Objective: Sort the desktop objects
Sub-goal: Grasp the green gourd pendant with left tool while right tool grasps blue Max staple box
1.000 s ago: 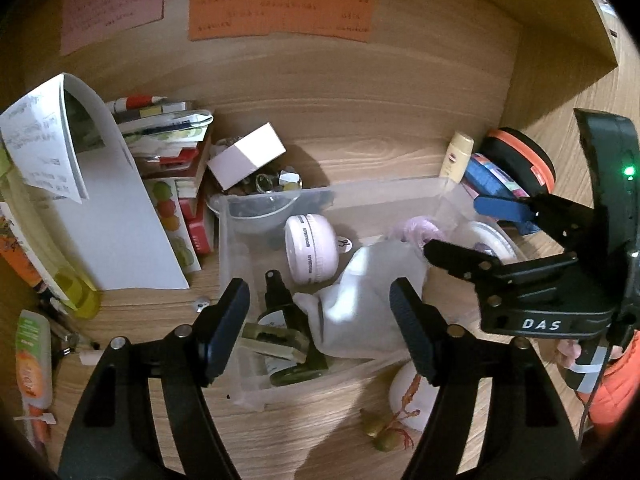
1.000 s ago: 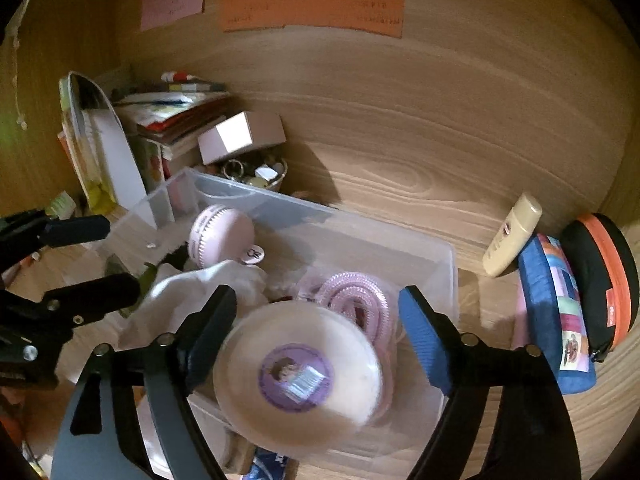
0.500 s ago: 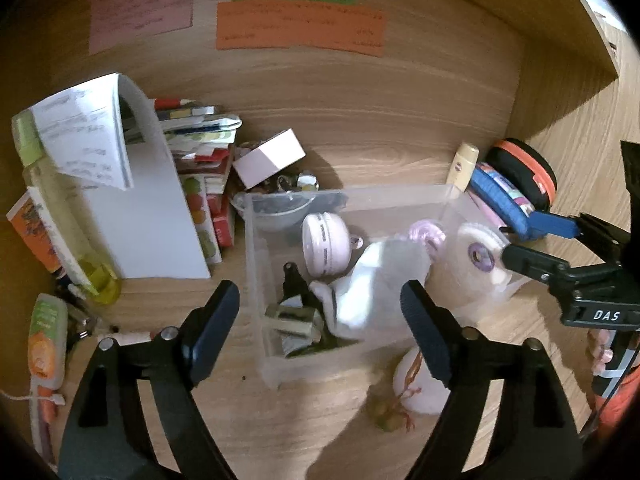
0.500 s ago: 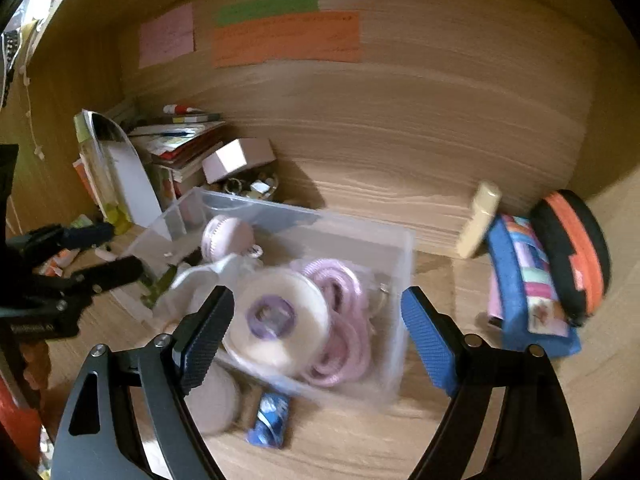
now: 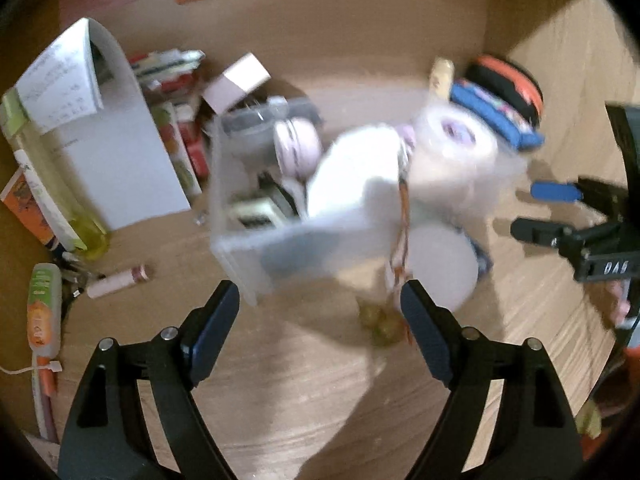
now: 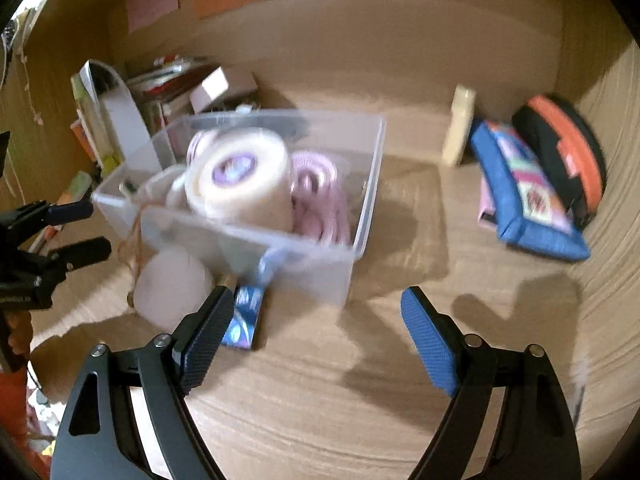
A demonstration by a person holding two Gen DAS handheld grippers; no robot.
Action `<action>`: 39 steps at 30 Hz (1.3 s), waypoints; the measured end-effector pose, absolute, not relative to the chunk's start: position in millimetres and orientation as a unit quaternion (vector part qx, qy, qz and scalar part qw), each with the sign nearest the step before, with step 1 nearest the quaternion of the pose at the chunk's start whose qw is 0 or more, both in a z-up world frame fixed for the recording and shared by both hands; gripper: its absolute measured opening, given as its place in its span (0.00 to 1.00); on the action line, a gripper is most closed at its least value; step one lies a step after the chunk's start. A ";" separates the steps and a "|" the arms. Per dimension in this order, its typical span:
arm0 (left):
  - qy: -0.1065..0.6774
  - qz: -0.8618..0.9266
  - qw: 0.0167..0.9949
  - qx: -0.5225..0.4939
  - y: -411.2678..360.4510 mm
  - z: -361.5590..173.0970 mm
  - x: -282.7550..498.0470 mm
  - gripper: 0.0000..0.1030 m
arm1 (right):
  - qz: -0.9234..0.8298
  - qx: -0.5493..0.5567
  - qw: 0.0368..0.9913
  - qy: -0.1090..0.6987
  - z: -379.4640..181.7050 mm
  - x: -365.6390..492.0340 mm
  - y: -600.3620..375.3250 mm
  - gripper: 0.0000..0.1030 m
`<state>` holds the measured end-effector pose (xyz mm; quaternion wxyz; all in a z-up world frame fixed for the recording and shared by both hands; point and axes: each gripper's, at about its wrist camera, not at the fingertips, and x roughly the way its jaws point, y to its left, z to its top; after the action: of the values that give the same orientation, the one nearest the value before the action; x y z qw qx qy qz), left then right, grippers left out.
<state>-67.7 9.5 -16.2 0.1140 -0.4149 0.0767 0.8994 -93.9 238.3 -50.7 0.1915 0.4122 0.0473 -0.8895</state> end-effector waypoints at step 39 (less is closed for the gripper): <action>0.061 0.890 0.143 -0.429 39.0 -41.7 -68.9 0.28 | -0.859 0.426 0.263 0.105 -76.2 -75.4 207.5 0.26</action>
<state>-68.9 39.0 -41.7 0.1430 -0.4289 0.0610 0.8899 -75.4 207.5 -76.2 0.2634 0.4261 0.1048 -0.8591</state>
